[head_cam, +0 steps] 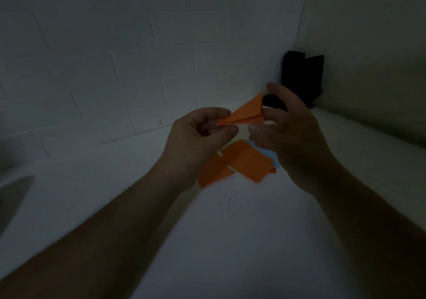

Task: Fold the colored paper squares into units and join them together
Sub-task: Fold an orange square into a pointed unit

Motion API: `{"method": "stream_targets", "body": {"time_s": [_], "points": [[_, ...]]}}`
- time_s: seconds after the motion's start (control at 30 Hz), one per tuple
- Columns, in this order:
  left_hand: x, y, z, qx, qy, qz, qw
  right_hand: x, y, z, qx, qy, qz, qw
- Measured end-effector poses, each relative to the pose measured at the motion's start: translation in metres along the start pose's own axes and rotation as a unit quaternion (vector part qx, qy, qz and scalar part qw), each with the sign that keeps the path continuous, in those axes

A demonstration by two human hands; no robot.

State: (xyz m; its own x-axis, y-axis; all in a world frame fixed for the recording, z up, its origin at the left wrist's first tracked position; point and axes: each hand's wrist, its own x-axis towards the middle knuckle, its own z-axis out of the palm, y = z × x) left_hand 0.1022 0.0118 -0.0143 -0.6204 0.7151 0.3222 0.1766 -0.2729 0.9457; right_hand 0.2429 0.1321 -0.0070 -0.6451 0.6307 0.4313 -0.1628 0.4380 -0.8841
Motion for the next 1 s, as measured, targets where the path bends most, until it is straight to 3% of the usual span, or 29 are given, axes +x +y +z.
{"method": "stream_targets", "body": {"time_s": [0.27,0.57,0.8,1.0], "points": [[-0.002,-0.002,0.006,-0.12,-0.035,-0.077,0.989,0.002,0.008,0.003,0.034,0.005,0.029,0.999],[-0.001,-0.005,0.004,-0.061,-0.039,-0.049,0.996,0.006,0.008,-0.004,0.144,0.0,0.065,0.987],[0.0,-0.004,-0.001,0.028,-0.027,0.002,0.999,0.005,0.002,-0.005,0.154,-0.029,0.075,0.985],[0.001,-0.005,-0.003,0.033,-0.023,0.025,0.999,0.005,0.002,-0.004,0.149,-0.04,0.082,0.985]]}}
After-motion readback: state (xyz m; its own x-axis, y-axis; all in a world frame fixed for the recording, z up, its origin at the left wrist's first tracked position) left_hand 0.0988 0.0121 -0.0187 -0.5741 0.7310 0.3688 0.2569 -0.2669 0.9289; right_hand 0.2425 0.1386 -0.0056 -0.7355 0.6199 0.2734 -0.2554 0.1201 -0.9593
